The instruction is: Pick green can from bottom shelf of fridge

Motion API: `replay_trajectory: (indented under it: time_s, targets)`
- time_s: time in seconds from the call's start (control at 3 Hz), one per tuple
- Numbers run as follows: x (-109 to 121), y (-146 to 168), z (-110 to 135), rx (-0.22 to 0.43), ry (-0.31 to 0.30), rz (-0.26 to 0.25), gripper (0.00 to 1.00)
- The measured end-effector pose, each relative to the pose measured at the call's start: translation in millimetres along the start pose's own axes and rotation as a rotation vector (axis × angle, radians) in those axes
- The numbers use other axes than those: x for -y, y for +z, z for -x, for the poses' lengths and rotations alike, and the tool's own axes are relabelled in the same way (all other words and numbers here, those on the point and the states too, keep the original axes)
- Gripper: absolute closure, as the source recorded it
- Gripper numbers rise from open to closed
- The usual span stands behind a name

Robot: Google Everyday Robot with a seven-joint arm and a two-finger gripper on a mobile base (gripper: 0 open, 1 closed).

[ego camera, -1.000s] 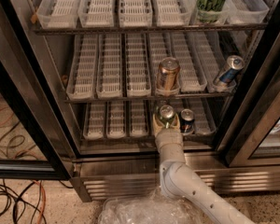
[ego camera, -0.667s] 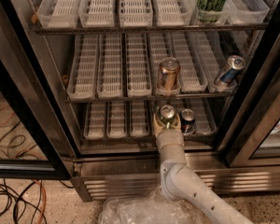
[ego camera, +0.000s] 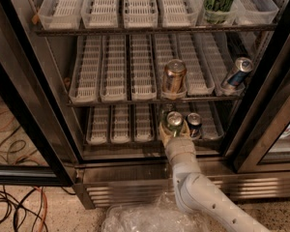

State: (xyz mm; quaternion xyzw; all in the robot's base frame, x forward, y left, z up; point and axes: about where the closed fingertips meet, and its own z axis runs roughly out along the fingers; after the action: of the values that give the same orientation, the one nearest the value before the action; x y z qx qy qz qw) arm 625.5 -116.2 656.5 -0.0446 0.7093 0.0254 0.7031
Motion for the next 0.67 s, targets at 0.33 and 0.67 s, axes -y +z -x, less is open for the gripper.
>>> replay_trajectory:
  time_s: [0.33, 0.67]
  targets:
    - [3.0, -17.4, -1.2, -0.055, -0.047, 0.082, 1.00]
    - [2.6, -30.1, 2.1, -0.096, -0.089, 0.187, 1.00]
